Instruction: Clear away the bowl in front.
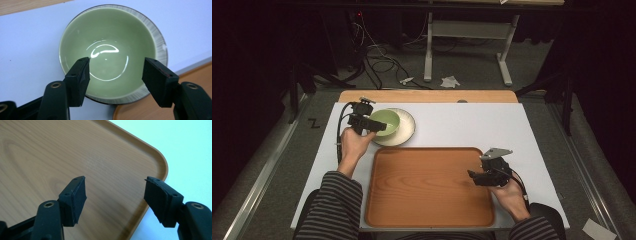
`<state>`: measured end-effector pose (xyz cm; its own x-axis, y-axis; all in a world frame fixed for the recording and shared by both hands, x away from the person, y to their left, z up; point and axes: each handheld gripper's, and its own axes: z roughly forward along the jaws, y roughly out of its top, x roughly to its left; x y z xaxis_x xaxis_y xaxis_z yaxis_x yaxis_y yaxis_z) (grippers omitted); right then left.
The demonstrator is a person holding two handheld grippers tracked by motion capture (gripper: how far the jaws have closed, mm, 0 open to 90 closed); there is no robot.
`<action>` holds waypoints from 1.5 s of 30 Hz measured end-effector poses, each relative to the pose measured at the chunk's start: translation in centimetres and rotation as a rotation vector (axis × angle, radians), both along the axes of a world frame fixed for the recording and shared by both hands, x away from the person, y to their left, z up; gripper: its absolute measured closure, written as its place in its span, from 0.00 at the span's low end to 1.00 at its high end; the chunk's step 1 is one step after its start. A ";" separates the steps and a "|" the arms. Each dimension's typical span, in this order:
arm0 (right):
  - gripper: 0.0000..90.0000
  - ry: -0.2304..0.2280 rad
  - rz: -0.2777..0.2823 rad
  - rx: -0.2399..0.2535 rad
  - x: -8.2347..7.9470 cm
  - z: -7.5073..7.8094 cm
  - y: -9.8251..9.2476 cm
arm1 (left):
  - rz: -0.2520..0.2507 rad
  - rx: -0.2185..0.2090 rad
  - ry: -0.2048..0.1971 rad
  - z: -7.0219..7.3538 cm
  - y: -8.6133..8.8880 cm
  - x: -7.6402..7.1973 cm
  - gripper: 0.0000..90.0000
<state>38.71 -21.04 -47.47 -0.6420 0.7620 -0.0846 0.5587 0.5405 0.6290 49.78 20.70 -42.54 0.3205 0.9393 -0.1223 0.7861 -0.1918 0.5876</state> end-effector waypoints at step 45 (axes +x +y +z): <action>0.40 0.003 0.048 -0.002 -0.3 0.0 0.5 | 0.115 -0.126 0.165 -5.1 2.6 4.4 0.78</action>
<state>38.44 -20.50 -47.42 -0.6781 0.7302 -0.0838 0.5341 0.5679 0.6263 54.16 23.32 -47.68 0.1785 0.9425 -0.2824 0.8859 -0.0291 0.4630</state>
